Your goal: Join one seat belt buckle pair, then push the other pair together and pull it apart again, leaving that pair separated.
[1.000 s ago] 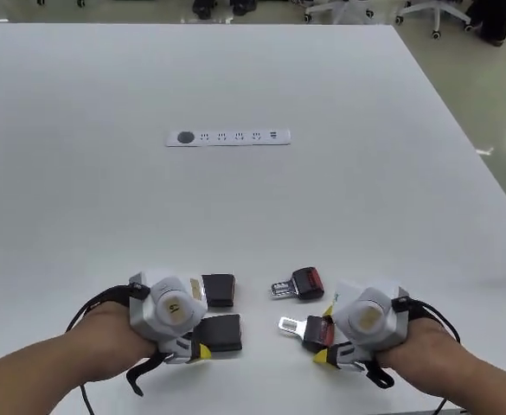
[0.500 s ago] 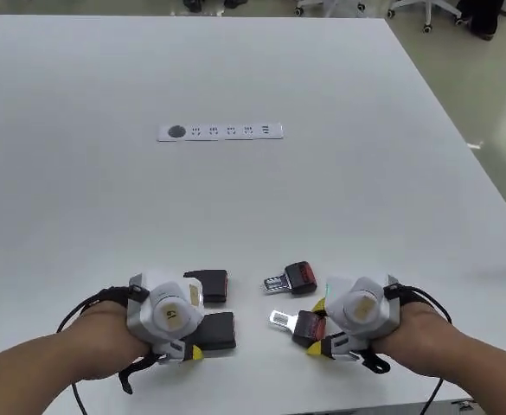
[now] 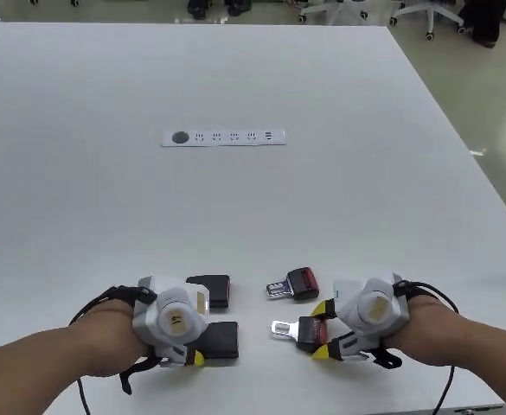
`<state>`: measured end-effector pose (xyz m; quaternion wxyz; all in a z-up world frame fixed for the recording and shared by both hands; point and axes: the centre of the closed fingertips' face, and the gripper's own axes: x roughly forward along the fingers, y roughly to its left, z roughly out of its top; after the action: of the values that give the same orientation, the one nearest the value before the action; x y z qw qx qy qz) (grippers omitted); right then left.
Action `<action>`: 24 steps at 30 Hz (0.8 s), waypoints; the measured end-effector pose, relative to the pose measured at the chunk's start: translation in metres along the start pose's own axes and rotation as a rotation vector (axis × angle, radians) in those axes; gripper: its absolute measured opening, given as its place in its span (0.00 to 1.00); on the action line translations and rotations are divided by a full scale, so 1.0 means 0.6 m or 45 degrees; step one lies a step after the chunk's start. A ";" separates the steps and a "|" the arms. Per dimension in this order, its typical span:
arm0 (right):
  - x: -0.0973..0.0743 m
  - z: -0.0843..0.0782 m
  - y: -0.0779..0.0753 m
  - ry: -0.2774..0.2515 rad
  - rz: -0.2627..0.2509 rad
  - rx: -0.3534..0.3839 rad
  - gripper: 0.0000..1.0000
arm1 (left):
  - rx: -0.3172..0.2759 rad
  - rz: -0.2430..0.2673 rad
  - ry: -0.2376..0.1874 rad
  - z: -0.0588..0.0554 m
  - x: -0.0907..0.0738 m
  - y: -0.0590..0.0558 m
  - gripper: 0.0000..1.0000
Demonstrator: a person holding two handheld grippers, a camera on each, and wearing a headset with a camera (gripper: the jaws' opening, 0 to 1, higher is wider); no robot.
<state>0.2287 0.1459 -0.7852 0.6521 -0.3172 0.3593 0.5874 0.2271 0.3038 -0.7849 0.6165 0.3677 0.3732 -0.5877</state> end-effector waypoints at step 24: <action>0.035 0.055 0.024 0.147 0.057 -0.115 0.32 | -0.003 -0.026 0.043 0.001 -0.005 -0.003 0.33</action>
<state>0.2186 0.1863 -0.7846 0.6020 -0.3717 0.3764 0.5982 0.2253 0.3048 -0.7820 0.6046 0.3728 0.3881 -0.5872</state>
